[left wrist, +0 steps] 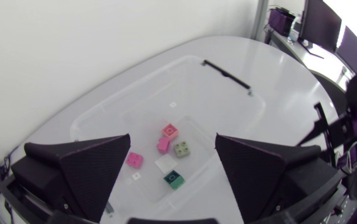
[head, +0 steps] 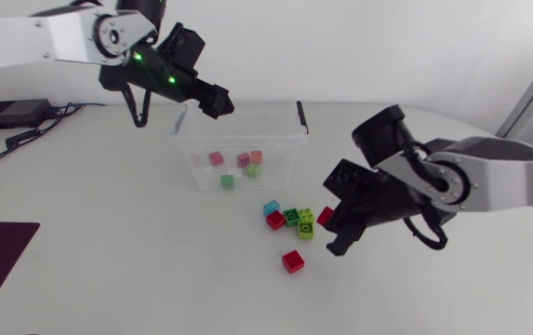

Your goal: Pick up the duplo bricks and place them in the container

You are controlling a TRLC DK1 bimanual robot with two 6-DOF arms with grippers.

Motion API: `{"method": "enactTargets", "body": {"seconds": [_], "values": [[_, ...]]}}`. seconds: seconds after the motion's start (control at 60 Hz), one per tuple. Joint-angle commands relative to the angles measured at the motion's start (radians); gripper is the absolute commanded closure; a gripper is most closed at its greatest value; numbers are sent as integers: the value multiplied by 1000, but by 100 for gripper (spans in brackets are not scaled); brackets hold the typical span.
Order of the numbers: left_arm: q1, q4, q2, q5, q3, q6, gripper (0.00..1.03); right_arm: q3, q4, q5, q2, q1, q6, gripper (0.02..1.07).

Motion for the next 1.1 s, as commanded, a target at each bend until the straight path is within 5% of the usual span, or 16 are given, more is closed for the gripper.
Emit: {"method": "enactTargets", "body": {"seconds": [0.0,0.517,0.95,1.0,1.05,1.083], "values": [[-44,-22,-148,37,-108,74,6,71,-29,-18,-35,-32,-24,84],[-253,-42,-378,69,-585,239,6,510,-26,-81,166,-77,4,84],[-250,81,-346,69,-706,255,6,898,17,-88,539,-23,18,83],[-262,84,-327,70,-706,255,6,927,19,-87,562,-21,19,68],[-289,87,-301,69,-701,250,6,961,16,-82,586,-21,28,24],[-303,87,-290,69,-700,244,6,964,16,-82,586,-25,33,7]]}}
